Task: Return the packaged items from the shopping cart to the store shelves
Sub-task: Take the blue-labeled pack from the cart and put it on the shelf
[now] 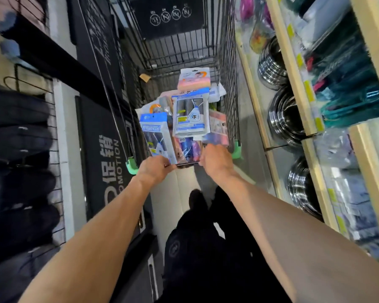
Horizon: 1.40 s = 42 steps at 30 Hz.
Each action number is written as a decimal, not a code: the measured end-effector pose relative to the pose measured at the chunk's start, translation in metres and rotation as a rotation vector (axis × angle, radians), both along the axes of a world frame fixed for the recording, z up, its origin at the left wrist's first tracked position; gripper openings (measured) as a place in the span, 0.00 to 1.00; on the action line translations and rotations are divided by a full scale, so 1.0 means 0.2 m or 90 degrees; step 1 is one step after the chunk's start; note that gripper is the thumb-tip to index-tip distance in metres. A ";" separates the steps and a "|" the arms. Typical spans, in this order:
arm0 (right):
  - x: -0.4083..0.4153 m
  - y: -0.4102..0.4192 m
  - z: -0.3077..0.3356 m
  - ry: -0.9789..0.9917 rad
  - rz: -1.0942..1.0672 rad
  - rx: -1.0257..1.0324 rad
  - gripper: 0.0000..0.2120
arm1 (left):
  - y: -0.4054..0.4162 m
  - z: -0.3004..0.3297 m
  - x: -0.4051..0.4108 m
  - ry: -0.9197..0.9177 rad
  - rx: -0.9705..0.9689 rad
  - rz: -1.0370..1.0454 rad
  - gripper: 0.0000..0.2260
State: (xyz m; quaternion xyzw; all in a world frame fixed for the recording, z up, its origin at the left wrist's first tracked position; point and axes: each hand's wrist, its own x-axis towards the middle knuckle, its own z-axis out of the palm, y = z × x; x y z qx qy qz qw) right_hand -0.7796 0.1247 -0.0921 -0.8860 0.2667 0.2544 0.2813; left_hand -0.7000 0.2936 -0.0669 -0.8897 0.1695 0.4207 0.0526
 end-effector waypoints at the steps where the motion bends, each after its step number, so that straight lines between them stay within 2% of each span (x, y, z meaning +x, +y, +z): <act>1: -0.03 0.00 0.00 -0.002 0.002 -0.001 0.06 | 0.00 0.00 -0.04 -0.004 -0.004 0.010 0.19; 8: -0.39 0.00 -0.05 -0.077 -0.057 -0.038 0.08 | -0.04 0.00 -0.34 -0.011 0.024 0.011 0.17; 12: -0.63 0.08 -0.09 -0.103 -0.003 -0.068 0.05 | 0.08 -0.03 -0.55 -0.009 0.021 0.028 0.18; 16: -0.83 0.17 -0.07 -0.075 0.009 -0.062 0.04 | 0.19 -0.05 -0.77 0.006 0.038 0.020 0.19; 27: -1.57 0.38 0.01 -0.016 0.168 -0.038 0.03 | 0.42 0.00 -1.60 0.011 0.047 0.090 0.18; 33: -1.91 0.43 -0.05 -0.001 0.237 -0.087 0.04 | 0.49 0.00 -1.96 0.041 0.048 0.115 0.18; 42: -2.36 0.44 -0.01 0.026 0.280 0.028 0.04 | 0.63 -0.04 -2.39 0.092 0.040 0.065 0.22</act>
